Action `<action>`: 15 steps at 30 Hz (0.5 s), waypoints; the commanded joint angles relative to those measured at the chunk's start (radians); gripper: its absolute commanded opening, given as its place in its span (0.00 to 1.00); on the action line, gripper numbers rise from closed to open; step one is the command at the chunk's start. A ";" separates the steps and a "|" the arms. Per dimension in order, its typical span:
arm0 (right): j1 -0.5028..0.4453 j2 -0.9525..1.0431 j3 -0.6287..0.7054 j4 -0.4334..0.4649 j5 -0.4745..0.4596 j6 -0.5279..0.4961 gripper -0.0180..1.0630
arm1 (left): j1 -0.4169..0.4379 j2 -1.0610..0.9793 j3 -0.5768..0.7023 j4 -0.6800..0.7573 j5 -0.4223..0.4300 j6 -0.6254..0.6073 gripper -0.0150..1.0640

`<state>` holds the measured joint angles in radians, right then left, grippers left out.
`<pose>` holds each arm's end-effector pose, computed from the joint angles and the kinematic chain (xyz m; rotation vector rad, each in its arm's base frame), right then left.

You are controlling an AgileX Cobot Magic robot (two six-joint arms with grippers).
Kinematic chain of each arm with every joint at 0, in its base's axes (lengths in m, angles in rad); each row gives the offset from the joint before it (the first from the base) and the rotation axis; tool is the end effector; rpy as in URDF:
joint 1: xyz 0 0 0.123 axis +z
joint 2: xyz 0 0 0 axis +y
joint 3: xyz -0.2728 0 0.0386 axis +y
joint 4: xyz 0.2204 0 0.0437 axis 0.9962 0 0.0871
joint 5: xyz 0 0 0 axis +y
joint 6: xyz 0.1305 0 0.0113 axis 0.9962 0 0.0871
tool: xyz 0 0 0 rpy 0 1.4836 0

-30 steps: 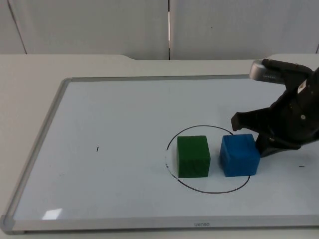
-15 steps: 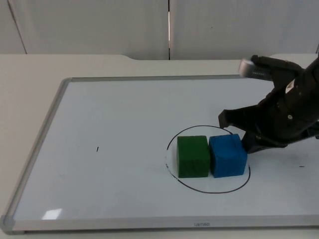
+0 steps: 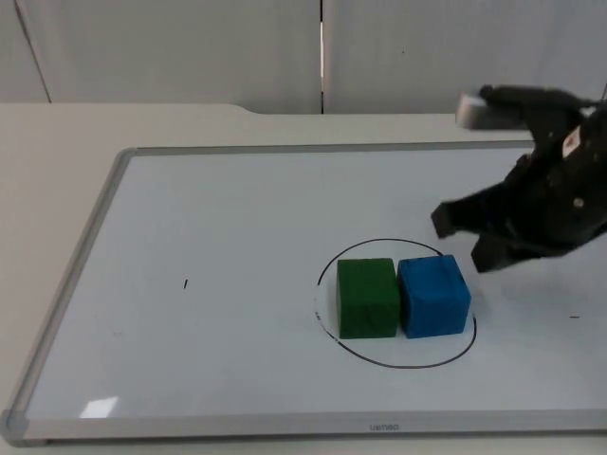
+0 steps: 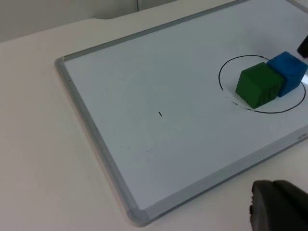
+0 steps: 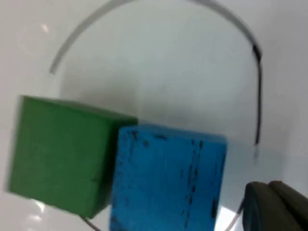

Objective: Push the two cubes into the marked area.

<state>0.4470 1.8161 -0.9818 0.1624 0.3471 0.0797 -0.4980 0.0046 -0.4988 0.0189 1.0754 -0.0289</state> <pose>0.3075 0.1554 0.1283 -0.3061 2.6742 0.2898 0.0151 -0.0057 0.2437 0.4821 2.0218 -0.3012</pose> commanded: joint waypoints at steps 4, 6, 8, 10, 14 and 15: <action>0.005 -0.173 0.000 -0.092 0.023 -0.009 0.02 | 0.000 -0.005 0.004 0.001 -0.002 -0.002 0.01; 0.005 -0.307 0.000 -0.126 0.051 -0.011 0.02 | 0.000 -0.005 0.004 0.001 -0.002 -0.002 0.01; 0.005 -0.403 0.000 -0.137 0.080 -0.020 0.02 | 0.000 -0.005 0.004 0.001 -0.002 -0.002 0.01; 0.005 -0.453 0.000 -0.137 0.095 -0.025 0.02 | 0.000 -0.005 0.004 0.001 -0.002 -0.002 0.01; 0.005 -0.621 0.000 -0.138 0.163 -0.061 0.02 | 0.000 -0.005 0.004 0.001 -0.002 -0.002 0.01; 0.005 -0.621 0.000 -0.138 0.163 -0.061 0.02 | 0.000 -0.005 0.004 0.001 -0.002 -0.002 0.01</action>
<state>0.4470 1.2398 -0.9818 0.0326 0.4824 0.0383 -0.4980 0.0046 -0.4988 0.0189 1.0754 -0.0289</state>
